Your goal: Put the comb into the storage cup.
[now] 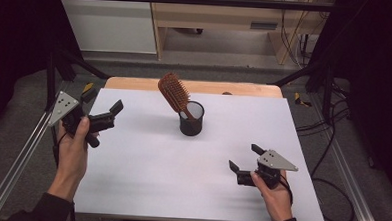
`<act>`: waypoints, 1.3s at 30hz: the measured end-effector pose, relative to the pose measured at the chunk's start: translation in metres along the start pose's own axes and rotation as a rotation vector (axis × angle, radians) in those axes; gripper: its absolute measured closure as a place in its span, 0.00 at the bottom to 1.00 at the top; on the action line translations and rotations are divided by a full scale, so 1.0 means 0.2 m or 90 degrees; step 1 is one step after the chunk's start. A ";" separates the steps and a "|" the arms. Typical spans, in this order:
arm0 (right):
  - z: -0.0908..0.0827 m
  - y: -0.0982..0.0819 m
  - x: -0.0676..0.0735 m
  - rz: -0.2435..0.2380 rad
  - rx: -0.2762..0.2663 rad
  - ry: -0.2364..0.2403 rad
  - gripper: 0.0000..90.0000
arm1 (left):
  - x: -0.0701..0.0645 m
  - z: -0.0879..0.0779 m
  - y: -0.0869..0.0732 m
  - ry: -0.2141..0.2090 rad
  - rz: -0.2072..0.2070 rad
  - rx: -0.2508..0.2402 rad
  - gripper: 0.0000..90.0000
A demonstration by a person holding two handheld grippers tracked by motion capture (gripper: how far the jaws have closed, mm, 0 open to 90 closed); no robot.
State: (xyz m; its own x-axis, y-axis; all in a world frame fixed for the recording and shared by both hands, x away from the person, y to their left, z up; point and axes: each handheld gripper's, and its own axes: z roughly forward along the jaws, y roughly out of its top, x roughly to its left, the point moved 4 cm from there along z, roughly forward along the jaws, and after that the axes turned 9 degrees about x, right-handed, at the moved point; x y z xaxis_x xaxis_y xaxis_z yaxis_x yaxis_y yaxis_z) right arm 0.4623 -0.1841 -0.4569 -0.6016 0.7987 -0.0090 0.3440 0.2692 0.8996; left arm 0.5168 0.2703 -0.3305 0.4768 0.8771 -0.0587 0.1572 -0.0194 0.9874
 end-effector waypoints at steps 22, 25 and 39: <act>-0.02 0.01 -0.01 0.007 -0.013 0.007 0.05 | 0.04 -0.16 -0.12 0.014 -0.005 0.024 0.01; -0.02 0.01 -0.02 0.008 -0.012 0.007 0.05 | 0.03 -0.18 -0.15 0.011 0.000 0.024 0.01; -0.02 0.01 -0.01 -0.001 -0.006 -0.004 0.05 | 0.00 -0.24 -0.32 0.006 0.006 0.038 0.01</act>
State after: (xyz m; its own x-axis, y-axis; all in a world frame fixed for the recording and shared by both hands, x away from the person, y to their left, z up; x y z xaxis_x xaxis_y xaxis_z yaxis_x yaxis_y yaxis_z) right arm 0.4619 -0.1878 -0.4544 -0.5980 0.8014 -0.0136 0.3355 0.2656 0.9038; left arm 0.4651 0.2939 -0.3870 0.4703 0.8812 -0.0472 0.2038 -0.0564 0.9774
